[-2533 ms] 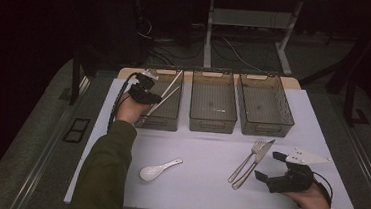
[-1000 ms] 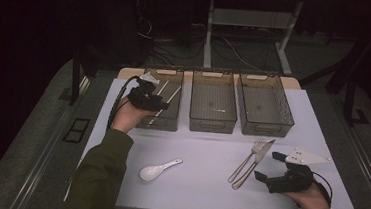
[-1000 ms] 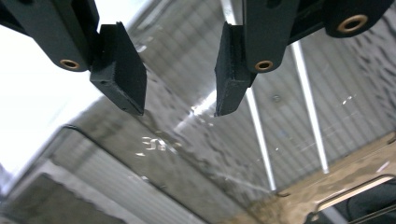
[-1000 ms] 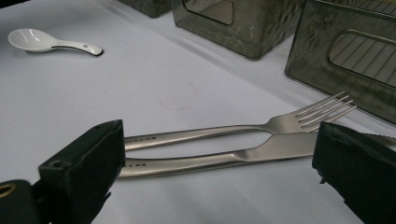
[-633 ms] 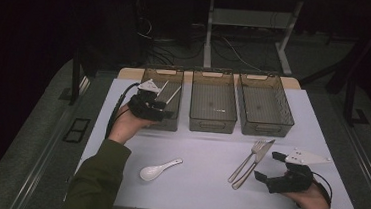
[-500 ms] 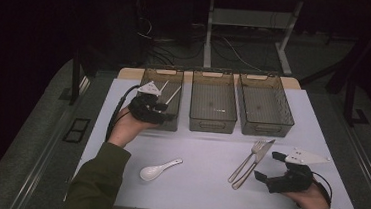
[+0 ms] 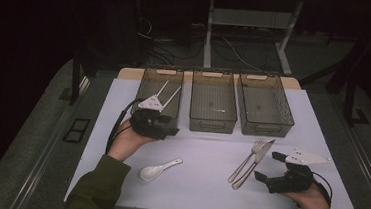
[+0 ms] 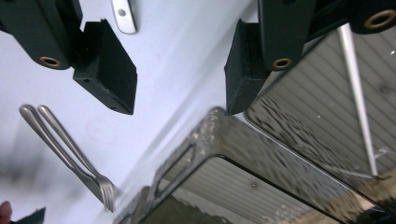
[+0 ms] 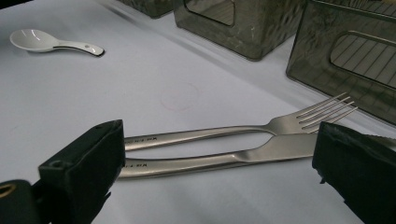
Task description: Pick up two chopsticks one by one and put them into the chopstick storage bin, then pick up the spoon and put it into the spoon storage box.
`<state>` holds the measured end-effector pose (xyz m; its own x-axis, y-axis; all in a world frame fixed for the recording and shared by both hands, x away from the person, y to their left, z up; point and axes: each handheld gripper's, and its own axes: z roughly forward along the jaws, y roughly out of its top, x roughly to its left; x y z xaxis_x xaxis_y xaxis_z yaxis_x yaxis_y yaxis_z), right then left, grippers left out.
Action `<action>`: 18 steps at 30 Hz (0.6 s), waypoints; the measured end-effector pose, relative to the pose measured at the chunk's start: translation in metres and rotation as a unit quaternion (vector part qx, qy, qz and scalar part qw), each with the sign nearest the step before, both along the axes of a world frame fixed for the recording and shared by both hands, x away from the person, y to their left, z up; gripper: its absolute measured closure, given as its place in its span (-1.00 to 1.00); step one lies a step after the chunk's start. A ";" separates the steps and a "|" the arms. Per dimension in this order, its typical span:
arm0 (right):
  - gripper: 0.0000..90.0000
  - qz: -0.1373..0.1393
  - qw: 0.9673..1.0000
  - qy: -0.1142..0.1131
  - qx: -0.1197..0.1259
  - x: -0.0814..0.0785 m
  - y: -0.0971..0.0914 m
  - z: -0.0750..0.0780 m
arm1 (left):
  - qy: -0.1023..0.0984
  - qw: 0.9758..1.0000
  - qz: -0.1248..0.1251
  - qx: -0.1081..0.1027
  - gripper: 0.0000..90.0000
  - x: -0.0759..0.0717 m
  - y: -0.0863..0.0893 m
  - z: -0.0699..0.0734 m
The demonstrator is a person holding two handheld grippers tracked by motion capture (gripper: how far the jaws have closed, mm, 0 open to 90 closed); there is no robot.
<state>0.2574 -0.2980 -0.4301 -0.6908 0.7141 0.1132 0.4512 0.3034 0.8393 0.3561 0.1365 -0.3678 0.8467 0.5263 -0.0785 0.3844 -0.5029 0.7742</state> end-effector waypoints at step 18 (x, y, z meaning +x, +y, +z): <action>-0.94 0.004 1.000 -0.001 0.001 0.000 0.000 0.000 | -0.015 0.999 -0.027 -0.009 -0.30 -0.044 0.010 -0.019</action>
<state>0.2573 -0.2982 -0.4303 -0.6971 0.7079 0.1135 0.4471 0.3054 0.8407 0.3121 0.1461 -0.3872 0.8757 0.4790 -0.0616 0.3341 -0.5088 0.7934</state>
